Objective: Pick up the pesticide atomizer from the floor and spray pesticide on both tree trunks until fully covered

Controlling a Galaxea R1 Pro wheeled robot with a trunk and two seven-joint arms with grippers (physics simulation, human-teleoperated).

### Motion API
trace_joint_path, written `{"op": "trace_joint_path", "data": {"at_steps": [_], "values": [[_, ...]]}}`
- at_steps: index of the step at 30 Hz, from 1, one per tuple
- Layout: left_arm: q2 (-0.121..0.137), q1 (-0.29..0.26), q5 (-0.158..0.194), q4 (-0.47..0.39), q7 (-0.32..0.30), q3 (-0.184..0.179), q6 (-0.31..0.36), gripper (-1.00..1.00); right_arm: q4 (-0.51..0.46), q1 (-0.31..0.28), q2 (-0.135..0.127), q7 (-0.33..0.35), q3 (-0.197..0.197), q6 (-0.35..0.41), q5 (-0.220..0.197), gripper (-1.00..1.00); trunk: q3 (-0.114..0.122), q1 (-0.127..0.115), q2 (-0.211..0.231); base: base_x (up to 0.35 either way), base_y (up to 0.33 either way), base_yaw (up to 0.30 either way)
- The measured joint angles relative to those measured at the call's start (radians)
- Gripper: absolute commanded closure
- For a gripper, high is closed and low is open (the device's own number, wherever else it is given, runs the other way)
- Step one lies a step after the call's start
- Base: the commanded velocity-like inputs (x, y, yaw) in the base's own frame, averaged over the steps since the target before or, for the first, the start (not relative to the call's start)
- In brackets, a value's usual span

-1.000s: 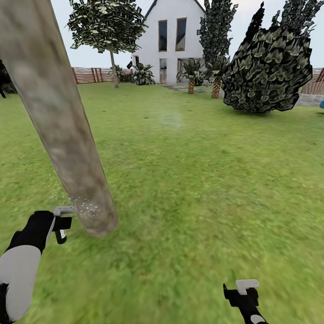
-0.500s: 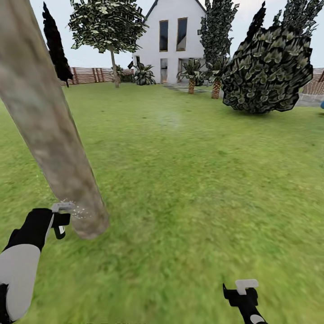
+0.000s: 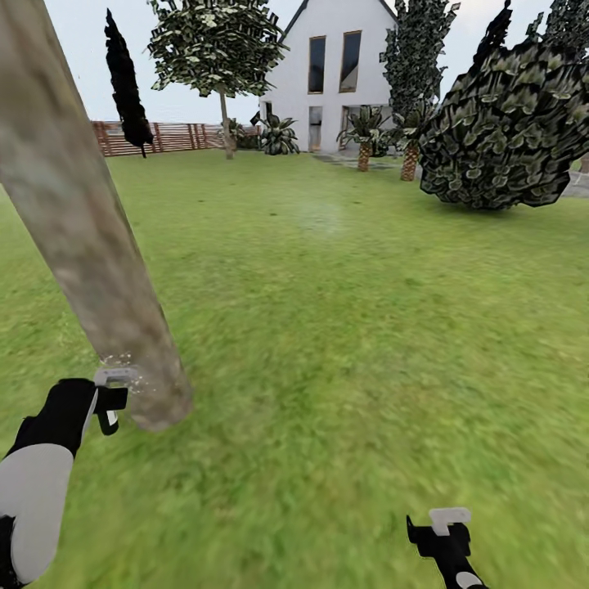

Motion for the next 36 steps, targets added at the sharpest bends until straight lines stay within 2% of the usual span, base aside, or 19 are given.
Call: {"op": "trace_joint_path", "data": {"at_steps": [16, 36], "values": [[0.000, 0.000, -0.006, 0.000, 0.001, 0.000, 0.003, 1.00, 0.000, 0.000, 0.002, 0.000, 0.000, 0.000, 0.000, -1.00, 0.000, 0.000, 0.000, 0.232, -0.190, 0.018], [0.001, 0.005, -0.005, 0.000, 0.001, 0.001, 0.002, 1.00, 0.000, 0.000, 0.003, 0.001, 0.000, 0.000, 0.000, -1.00, 0.000, 0.000, 0.000, 0.176, -0.227, 0.272]]}}
